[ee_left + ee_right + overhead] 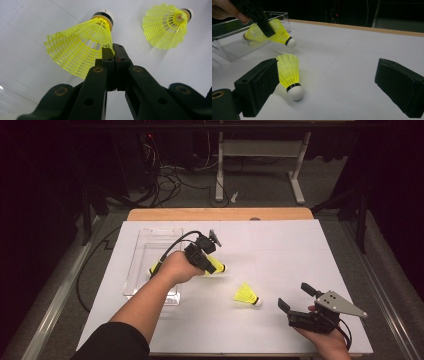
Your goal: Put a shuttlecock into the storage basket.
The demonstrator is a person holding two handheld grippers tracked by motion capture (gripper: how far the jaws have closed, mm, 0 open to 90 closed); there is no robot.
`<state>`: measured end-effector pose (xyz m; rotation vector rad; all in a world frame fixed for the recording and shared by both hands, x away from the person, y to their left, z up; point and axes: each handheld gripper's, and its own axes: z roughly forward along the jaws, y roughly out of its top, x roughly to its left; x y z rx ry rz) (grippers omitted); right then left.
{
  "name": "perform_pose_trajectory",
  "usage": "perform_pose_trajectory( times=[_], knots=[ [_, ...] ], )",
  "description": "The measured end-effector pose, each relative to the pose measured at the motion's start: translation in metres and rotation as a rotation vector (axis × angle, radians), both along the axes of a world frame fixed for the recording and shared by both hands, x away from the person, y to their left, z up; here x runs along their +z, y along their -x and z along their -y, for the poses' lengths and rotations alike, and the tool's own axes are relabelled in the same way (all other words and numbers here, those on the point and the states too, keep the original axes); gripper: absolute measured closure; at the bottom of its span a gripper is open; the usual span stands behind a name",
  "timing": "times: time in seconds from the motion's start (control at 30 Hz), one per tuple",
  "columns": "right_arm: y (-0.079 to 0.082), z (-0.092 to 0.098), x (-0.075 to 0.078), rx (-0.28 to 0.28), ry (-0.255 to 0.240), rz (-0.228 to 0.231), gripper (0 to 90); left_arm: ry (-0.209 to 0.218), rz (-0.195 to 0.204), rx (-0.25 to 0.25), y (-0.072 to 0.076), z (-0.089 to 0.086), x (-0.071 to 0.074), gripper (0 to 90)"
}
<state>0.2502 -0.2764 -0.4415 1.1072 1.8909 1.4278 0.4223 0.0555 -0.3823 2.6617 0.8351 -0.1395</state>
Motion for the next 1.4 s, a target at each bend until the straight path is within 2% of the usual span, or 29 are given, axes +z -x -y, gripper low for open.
perform_pose_trajectory(
  times=[0.3,0.63,0.83,1.13,1.2,1.4],
  knots=[
    [0.0,0.0,0.0,-0.002,0.002,-0.003,6.1,-0.029,0.0,-0.002,0.01,-0.007,-0.001,89.5],
    [0.0,0.0,0.0,-0.002,0.001,-0.002,6.2,-0.017,0.006,-0.002,0.018,-0.011,0.006,89.6],
    [0.0,0.0,0.0,-0.003,0.002,0.0,6.1,-0.039,0.022,-0.008,0.023,-0.011,0.008,89.5],
    [0.0,0.0,0.0,-0.004,0.003,-0.001,6.3,-0.005,0.029,0.006,0.028,-0.022,0.022,89.5],
    [0.0,-0.001,0.001,-0.003,0.003,-0.001,6.3,0.005,0.012,0.007,0.028,-0.027,0.025,89.5],
    [0.001,-0.001,0.001,-0.001,0.006,-0.001,6.4,0.012,0.028,0.029,0.028,-0.037,0.036,89.6]
  ],
)
